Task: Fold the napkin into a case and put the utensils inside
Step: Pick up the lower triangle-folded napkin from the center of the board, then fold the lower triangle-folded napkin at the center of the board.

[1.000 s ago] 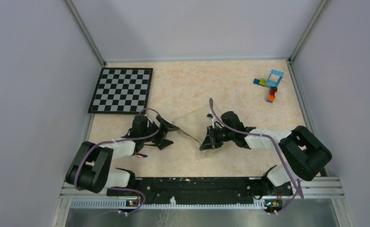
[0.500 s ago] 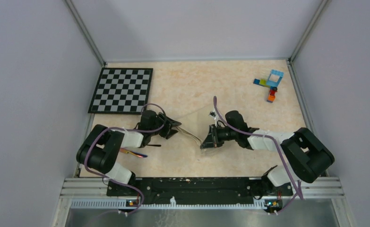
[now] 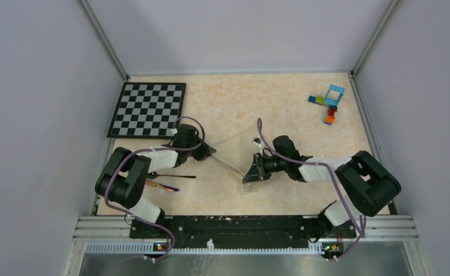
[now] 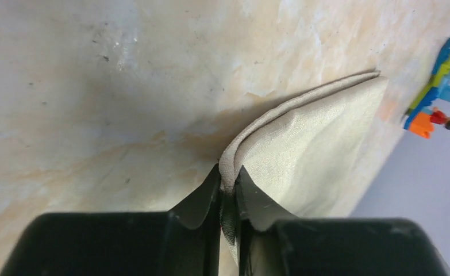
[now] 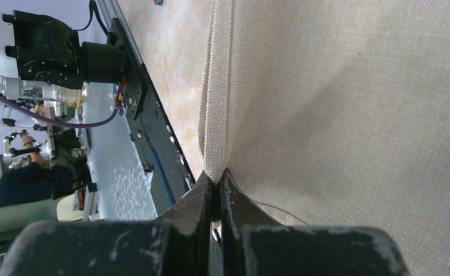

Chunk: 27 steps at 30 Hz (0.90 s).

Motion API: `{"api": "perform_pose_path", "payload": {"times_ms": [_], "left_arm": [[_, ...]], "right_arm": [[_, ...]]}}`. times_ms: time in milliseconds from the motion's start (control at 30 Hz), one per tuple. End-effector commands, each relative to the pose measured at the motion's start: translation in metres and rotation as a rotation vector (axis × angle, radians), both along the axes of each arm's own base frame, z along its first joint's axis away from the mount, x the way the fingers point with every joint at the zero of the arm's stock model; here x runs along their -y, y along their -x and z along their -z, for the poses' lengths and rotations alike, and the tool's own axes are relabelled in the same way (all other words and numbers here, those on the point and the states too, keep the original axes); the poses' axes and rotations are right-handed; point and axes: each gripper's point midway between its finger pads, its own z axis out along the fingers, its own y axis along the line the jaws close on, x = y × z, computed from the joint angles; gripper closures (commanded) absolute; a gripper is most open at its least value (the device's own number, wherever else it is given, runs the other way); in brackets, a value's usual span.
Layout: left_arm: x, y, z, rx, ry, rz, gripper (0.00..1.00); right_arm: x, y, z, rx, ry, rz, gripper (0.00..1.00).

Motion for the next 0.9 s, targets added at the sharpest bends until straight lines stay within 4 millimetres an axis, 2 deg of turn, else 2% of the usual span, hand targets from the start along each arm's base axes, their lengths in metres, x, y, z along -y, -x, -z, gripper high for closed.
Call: {"api": "perform_pose_path", "payload": {"times_ms": [0,67,200,333,467,633,700,867], "left_arm": [[-0.039,0.002,-0.005,-0.014,-0.270,0.000,0.90],[-0.042,0.008,-0.008,-0.028,-0.292,0.016,0.96],[-0.056,0.013,-0.015,-0.048,-0.354,-0.037,0.99],[-0.063,0.014,-0.028,-0.085,-0.449,-0.110,1.00],[-0.064,0.016,-0.034,-0.188,-0.551,-0.223,1.00],[-0.051,0.011,-0.032,-0.330,-0.670,-0.279,1.00],[-0.041,0.005,-0.037,-0.369,-0.710,-0.305,1.00],[-0.016,-0.003,-0.034,-0.396,-0.772,-0.291,1.00]], "right_arm": [[-0.006,0.018,0.005,-0.063,-0.039,-0.078,1.00],[-0.011,0.027,0.005,-0.094,-0.065,-0.104,1.00],[-0.016,0.038,0.000,-0.155,-0.130,-0.117,1.00],[-0.012,0.038,0.005,-0.209,-0.130,-0.074,1.00],[0.004,0.028,0.016,-0.273,-0.089,-0.012,1.00],[0.017,0.030,0.039,-0.333,-0.017,0.008,1.00],[0.022,0.032,0.046,-0.347,0.000,0.013,1.00],[0.032,0.032,0.057,-0.323,0.054,0.032,1.00]]}}
